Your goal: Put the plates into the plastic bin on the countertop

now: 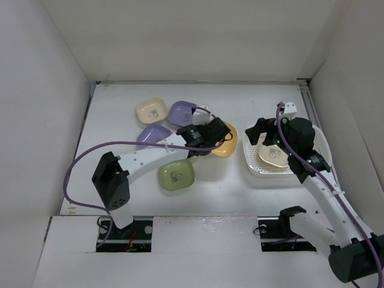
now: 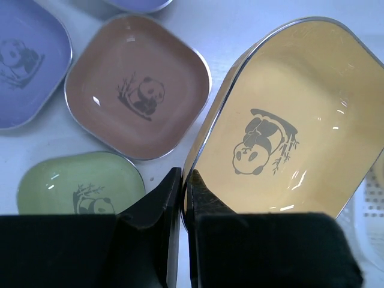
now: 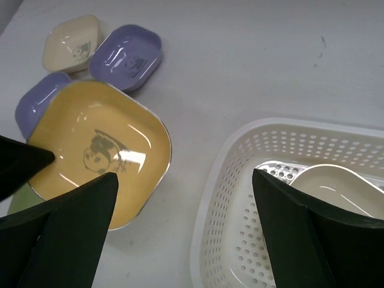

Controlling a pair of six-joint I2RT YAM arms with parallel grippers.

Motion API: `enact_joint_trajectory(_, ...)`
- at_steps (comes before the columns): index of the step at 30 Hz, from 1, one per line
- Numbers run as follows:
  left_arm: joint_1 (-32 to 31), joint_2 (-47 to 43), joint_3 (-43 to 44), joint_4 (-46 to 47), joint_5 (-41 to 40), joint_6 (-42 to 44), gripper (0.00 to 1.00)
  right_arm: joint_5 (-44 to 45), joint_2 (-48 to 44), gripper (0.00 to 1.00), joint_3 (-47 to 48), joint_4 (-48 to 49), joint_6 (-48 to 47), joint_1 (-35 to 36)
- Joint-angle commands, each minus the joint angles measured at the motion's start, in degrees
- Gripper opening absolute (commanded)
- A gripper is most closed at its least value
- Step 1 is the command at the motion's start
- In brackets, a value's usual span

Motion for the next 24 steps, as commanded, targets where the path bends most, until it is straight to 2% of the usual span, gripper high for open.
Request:
enact_joint_trajectory(1,0.04,-5.22,4.04,-2.36,-5.6,0.99,0.0,-4.39,0.56,0.99,-0.62,6.07,1.49,0.76)
enact_joint_trajectory(4,0.04,-6.54,6.15,-0.78,-5.6,2.74,0.0,-4.39,1.18,0.99,-1.15,6.6,2.98,1.9)
enact_joint_trajectory(8,0.04,-8.83,6.68,5.28,-0.7,6.88,0.0,-7.37,2.93,0.97,-1.77,9.23,5.36,2.43)
enact_joint_trajectory(11,0.04,-10.23,6.68,7.31,1.6,7.77,0.0,-8.7,4.07,0.95,-2.29,10.91,6.76,3.05)
enact_joint_trajectory(12,0.04,-10.24,6.68,8.1,2.74,7.77,0.0,-8.7,4.08,0.9,-2.29,10.91,7.29,3.57)
enact_joint_trajectory(15,0.04,-12.16,5.45,11.53,5.46,9.17,0.0,-7.64,4.61,0.86,-2.29,11.44,8.0,4.19)
enact_joint_trajectory(18,0.04,-12.96,4.13,13.99,6.88,9.96,0.0,-7.11,5.22,0.7,-2.82,12.58,9.4,4.19)
enact_joint_trajectory(19,0.04,-13.48,4.13,14.0,7.84,10.66,0.0,-7.11,5.22,0.48,-2.82,13.19,9.41,4.19)
enact_joint_trajectory(22,0.04,-13.49,2.64,16.27,9.6,11.19,0.0,-7.11,5.84,0.23,-2.3,13.2,10.02,4.19)
enact_joint_trajectory(23,0.04,-13.49,2.11,17.15,10.3,11.19,0.01,-6.24,6.45,0.07,-1.68,13.2,10.02,4.19)
enact_joint_trajectory(24,0.04,-14.18,1.06,17.86,10.92,11.8,0.12,-5.71,6.45,0.02,-1.68,13.2,10.63,4.19)
